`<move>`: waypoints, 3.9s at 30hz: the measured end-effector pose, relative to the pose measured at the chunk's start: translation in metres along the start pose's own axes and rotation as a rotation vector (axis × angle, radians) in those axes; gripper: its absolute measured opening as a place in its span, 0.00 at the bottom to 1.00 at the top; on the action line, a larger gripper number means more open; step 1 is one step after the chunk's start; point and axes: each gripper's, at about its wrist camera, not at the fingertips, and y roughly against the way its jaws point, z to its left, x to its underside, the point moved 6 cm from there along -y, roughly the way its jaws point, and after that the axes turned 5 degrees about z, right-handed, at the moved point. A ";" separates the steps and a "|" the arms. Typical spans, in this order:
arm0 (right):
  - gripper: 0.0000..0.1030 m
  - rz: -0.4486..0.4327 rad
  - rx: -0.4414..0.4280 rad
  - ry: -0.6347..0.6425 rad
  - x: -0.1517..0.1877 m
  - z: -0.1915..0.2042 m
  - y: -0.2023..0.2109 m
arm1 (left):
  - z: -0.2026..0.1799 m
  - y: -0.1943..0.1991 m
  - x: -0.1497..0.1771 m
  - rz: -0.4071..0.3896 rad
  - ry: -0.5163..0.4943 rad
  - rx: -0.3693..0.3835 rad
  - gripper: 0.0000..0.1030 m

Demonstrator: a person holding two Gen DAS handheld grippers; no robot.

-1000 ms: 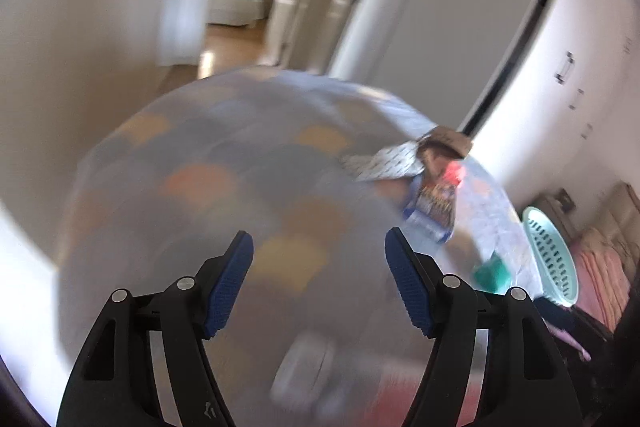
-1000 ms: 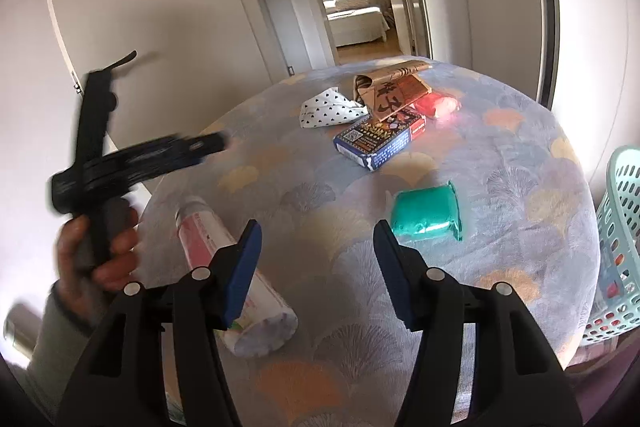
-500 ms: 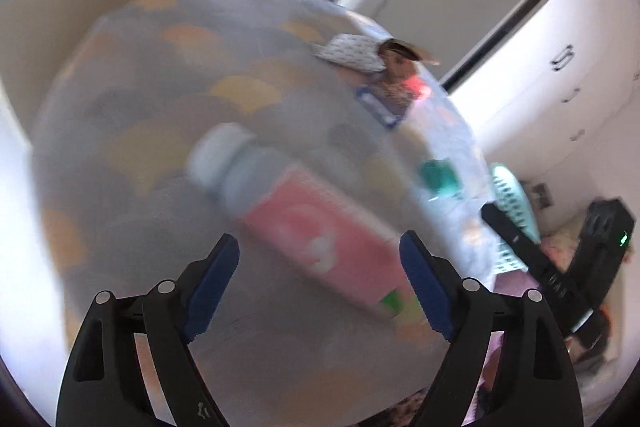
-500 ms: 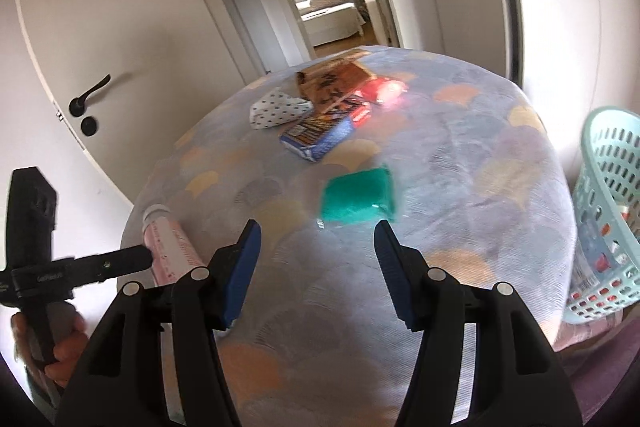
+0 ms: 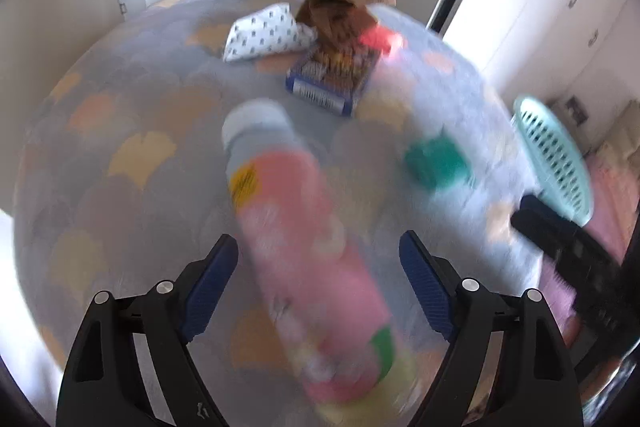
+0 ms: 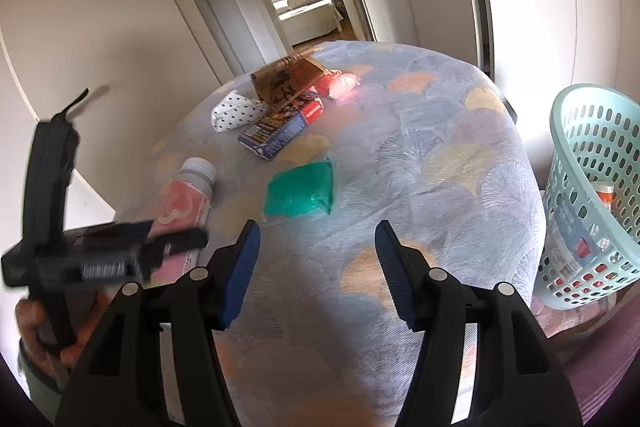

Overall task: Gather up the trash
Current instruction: 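Grasp the pink bottle with the left tool while the right tool grasps the green cup, then carry the pink bottle and green cup to the teal basket and release them, then grasp the white dotted paper with the left tool while the right tool grasps the brown paper bag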

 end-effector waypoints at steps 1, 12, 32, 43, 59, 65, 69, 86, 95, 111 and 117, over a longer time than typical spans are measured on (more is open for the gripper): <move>0.58 0.010 0.007 0.009 0.000 0.000 -0.003 | -0.002 0.002 0.007 -0.002 -0.010 -0.013 0.78; 0.66 0.060 0.093 0.112 -0.020 0.022 -0.044 | 0.015 0.007 0.022 -0.045 0.062 0.003 0.49; 0.48 0.073 0.159 0.124 -0.026 0.023 -0.057 | 0.010 0.026 0.004 -0.154 0.070 0.095 0.46; 0.48 -0.068 0.202 -0.001 -0.056 -0.035 0.016 | -0.052 0.043 -0.033 -0.233 -0.069 0.161 0.46; 0.48 -0.241 0.376 -0.274 -0.073 -0.170 0.113 | -0.213 0.014 -0.096 -0.184 -0.298 0.409 0.46; 0.48 -0.221 0.415 -0.407 -0.058 -0.224 0.121 | -0.269 -0.019 -0.108 -0.051 -0.337 0.517 0.46; 0.48 -0.210 0.458 -0.459 -0.050 -0.249 0.122 | -0.304 -0.043 -0.113 -0.001 -0.373 0.511 0.46; 0.59 -0.162 0.500 -0.616 -0.023 -0.319 0.109 | -0.342 -0.105 -0.117 0.106 -0.369 0.516 0.56; 0.59 -0.181 0.489 -0.588 -0.023 -0.307 0.116 | -0.304 -0.076 -0.116 0.037 -0.328 0.514 0.56; 0.59 -0.221 0.283 -0.216 -0.103 -0.124 0.058 | -0.110 0.029 -0.131 -0.272 -0.136 0.329 0.56; 0.54 -0.184 0.217 -0.001 -0.126 -0.038 0.012 | -0.020 0.038 -0.128 -0.319 -0.063 0.172 0.56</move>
